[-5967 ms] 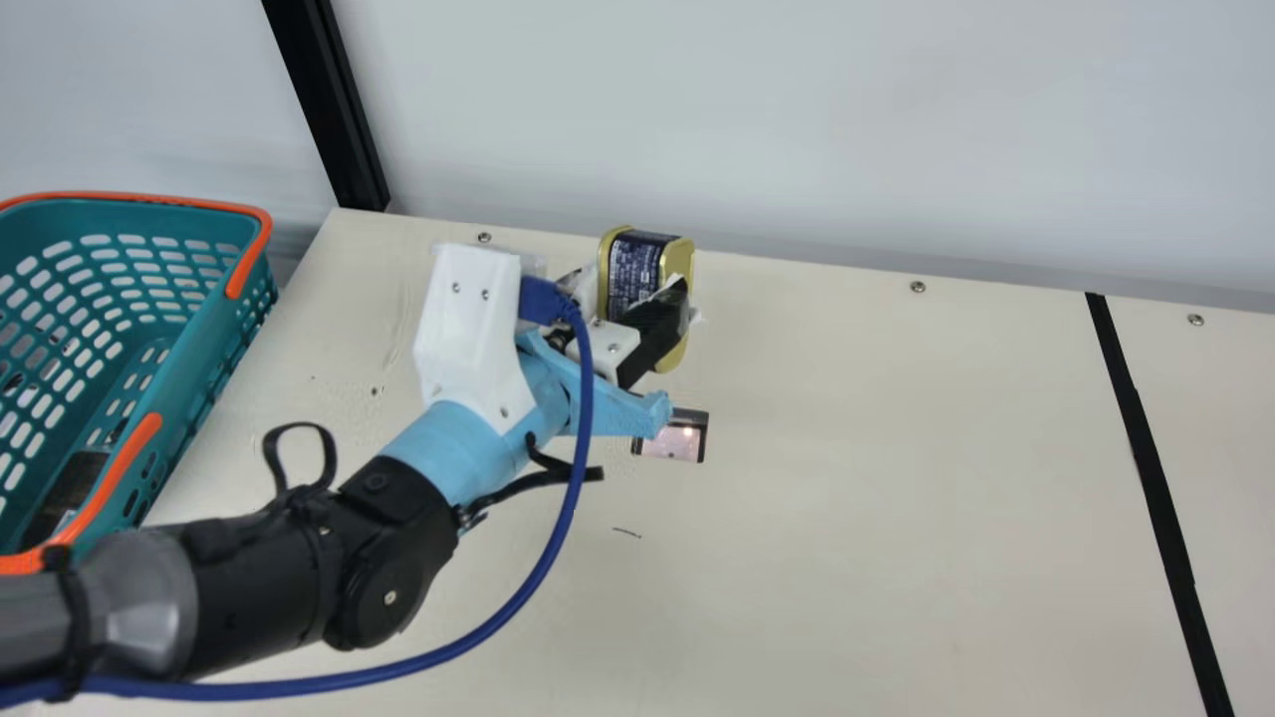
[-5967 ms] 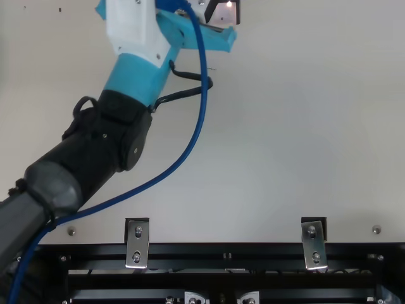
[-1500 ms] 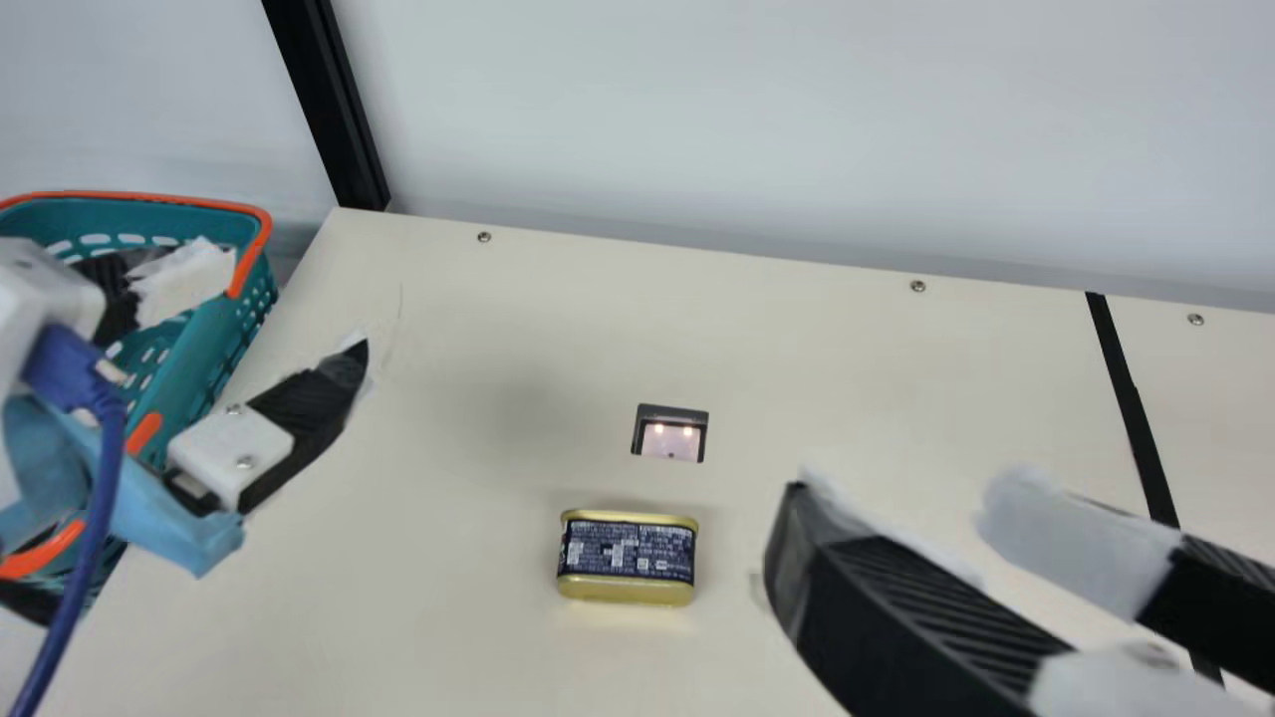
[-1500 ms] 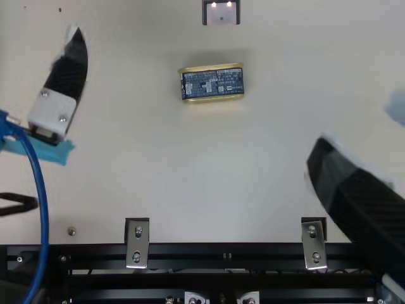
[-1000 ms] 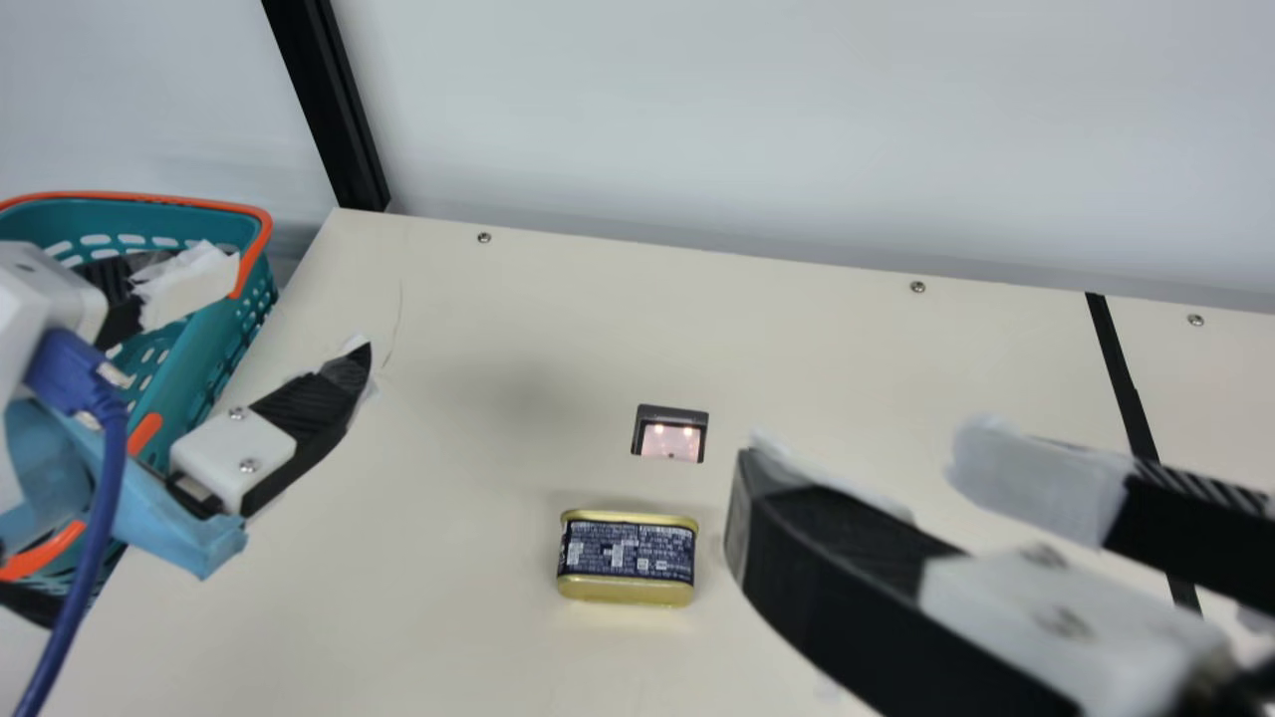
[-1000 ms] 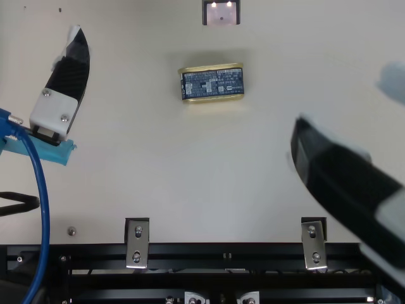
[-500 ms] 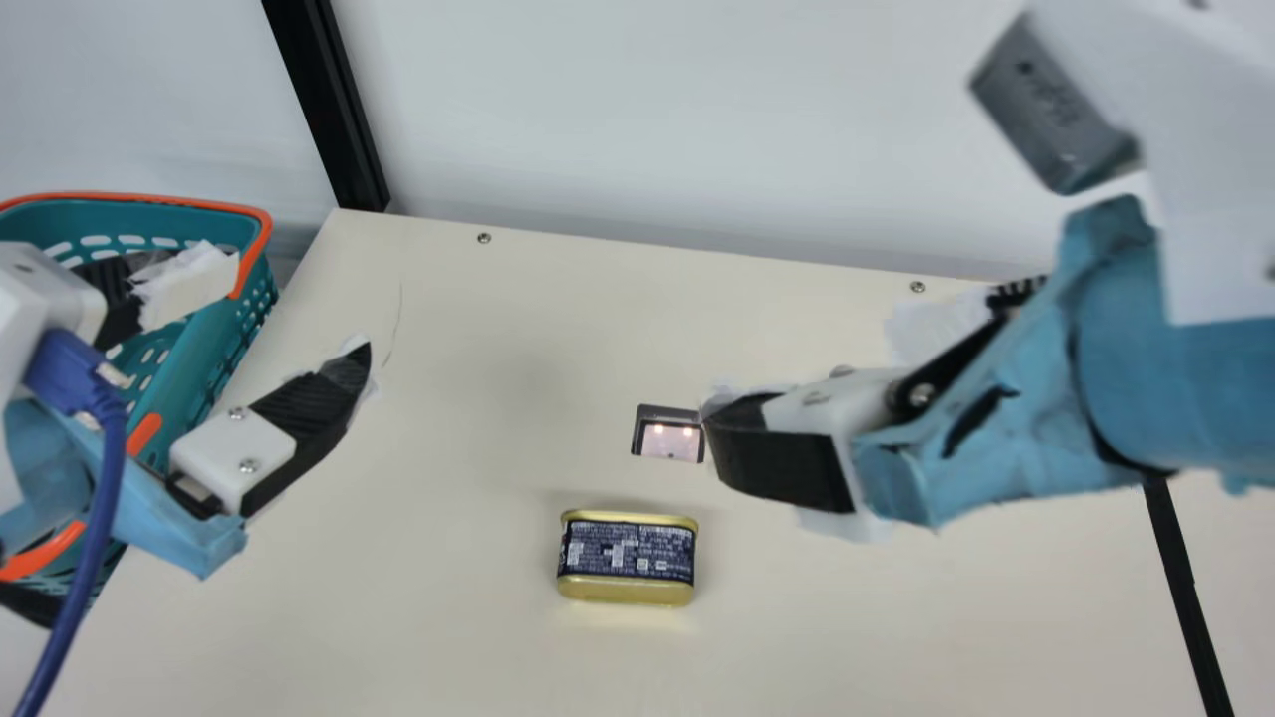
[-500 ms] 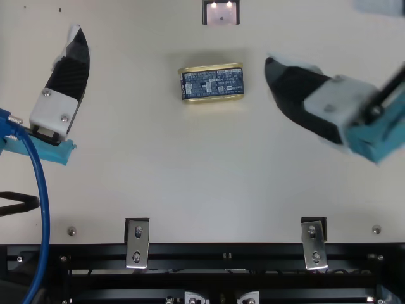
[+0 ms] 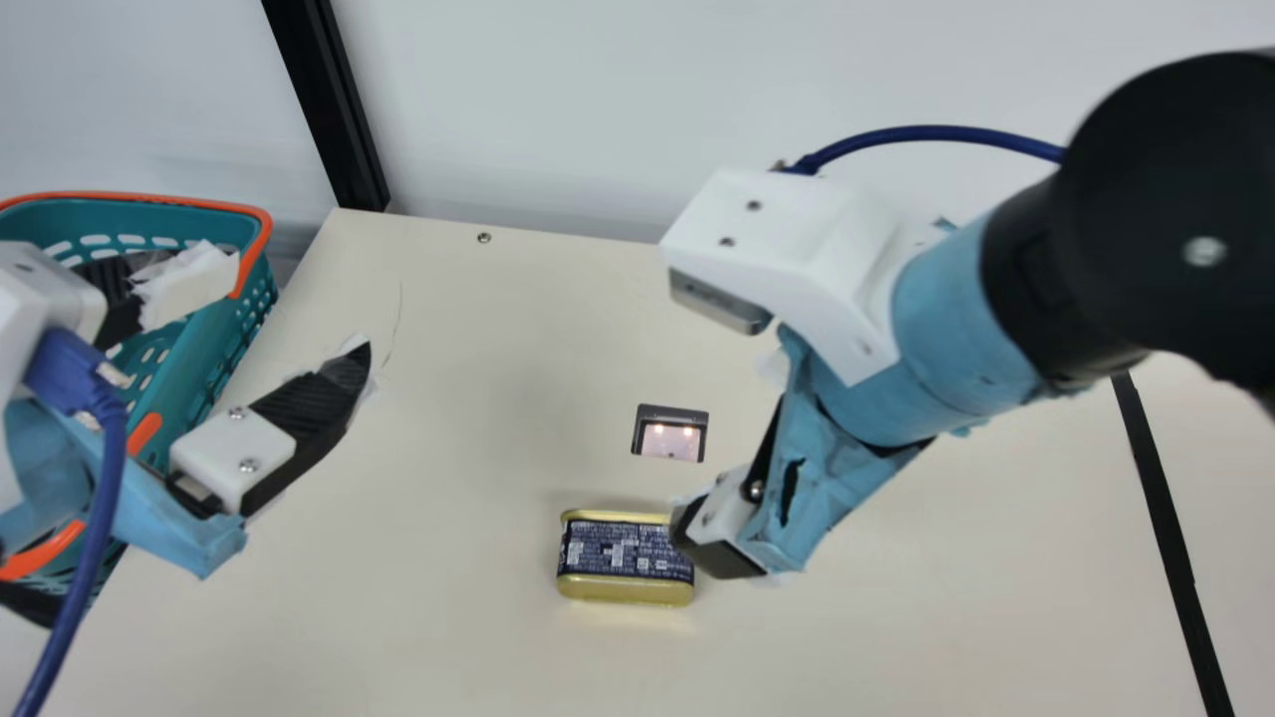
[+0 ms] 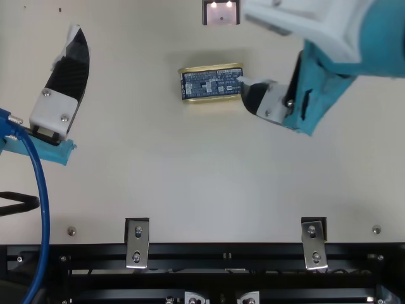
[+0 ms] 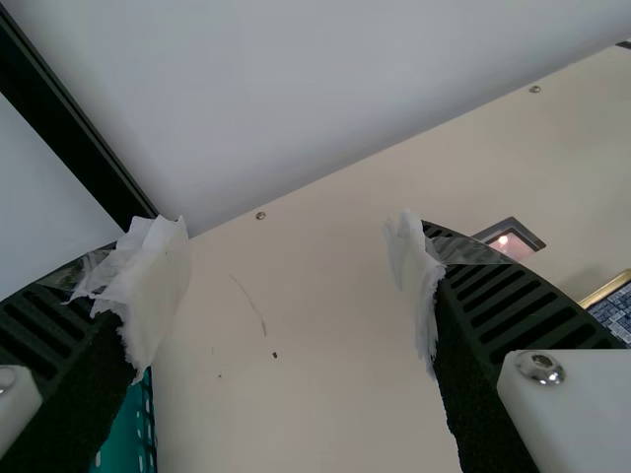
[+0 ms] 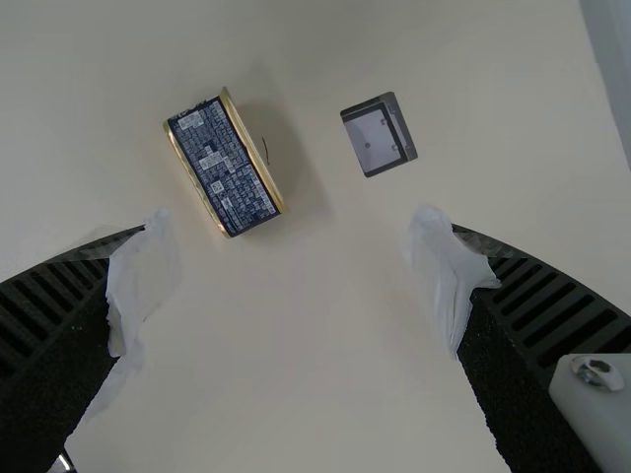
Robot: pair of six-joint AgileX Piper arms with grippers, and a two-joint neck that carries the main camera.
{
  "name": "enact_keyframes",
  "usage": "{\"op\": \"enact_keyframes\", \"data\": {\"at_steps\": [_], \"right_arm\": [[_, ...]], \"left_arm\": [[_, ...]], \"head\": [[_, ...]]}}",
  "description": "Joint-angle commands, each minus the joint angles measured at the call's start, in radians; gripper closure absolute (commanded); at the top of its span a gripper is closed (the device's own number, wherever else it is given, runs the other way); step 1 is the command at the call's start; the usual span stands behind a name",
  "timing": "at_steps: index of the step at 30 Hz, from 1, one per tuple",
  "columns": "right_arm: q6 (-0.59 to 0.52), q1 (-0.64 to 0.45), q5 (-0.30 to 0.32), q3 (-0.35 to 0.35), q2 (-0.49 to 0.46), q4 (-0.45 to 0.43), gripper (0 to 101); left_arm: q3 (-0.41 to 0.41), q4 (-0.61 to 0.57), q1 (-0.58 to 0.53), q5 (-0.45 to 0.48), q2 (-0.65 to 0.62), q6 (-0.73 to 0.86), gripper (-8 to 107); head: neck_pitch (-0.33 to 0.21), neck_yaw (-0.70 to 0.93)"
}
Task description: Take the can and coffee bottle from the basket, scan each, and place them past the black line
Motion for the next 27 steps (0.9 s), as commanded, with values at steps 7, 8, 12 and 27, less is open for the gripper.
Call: {"op": "enact_keyframes", "data": {"at_steps": [7,8,12,27], "right_arm": [[-0.054,0.066,0.002,-0.014,0.09,-0.044,0],[-0.06,0.075,0.002,-0.013,0.099,-0.051,0],[-0.083,0.111,0.002,-0.01,0.13,-0.081,0],[-0.144,0.234,0.002,-0.091,0.256,-0.17,0]], "left_arm": [[0.0,0.0,0.0,0.0,0.0,0.0,9],[0.0,0.0,0.0,0.0,0.0,0.0,9],[0.0,0.0,0.0,0.0,0.0,0.0,9],[0.0,0.0,0.0,0.0,0.0,0.0,9]], "head": [[-0.01,-0.013],[-0.01,-0.013],[-0.01,-0.013],[-0.01,-0.013]]}}
